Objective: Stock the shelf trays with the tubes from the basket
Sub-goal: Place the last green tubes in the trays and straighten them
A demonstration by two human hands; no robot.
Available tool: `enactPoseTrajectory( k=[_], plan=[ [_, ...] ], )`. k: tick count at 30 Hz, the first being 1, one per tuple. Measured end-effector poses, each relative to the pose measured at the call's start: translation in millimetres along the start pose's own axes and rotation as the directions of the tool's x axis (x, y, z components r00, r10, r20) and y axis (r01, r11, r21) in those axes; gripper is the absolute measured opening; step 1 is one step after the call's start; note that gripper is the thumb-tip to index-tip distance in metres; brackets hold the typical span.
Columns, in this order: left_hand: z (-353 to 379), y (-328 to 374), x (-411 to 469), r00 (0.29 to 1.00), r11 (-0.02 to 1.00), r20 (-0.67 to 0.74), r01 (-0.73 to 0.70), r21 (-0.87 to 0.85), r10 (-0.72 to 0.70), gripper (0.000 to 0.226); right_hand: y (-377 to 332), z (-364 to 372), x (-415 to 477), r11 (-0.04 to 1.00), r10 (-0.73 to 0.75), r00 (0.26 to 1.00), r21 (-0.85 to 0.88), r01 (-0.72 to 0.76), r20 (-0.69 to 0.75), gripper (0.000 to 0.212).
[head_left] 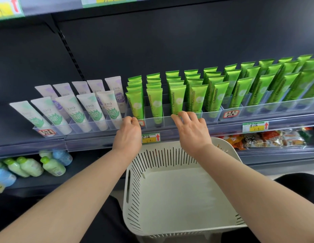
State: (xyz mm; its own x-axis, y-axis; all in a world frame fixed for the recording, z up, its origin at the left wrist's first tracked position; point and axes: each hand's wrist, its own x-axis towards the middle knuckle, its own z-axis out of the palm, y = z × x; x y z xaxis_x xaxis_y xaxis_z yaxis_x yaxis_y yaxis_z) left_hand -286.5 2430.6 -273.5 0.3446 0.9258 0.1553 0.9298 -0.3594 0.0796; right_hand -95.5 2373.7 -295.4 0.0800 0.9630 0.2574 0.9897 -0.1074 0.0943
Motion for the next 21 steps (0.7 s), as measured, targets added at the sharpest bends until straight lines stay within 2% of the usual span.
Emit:
enactPoseTrajectory(
  k=[11,21],
  plan=[
    [-6,6,1,1.0,1.0,0.003,-0.001,-0.003,0.001,0.047,4,-3,2,0.999,-0.003,1.0,0.041,0.003,-0.021,0.066],
    [-5,21,5,1.0,1.0,0.003,-0.022,0.006,0.022,0.045,15,-2,1,0.999,0.031,0.999,0.038,-0.03,-0.039,0.064]
  ],
)
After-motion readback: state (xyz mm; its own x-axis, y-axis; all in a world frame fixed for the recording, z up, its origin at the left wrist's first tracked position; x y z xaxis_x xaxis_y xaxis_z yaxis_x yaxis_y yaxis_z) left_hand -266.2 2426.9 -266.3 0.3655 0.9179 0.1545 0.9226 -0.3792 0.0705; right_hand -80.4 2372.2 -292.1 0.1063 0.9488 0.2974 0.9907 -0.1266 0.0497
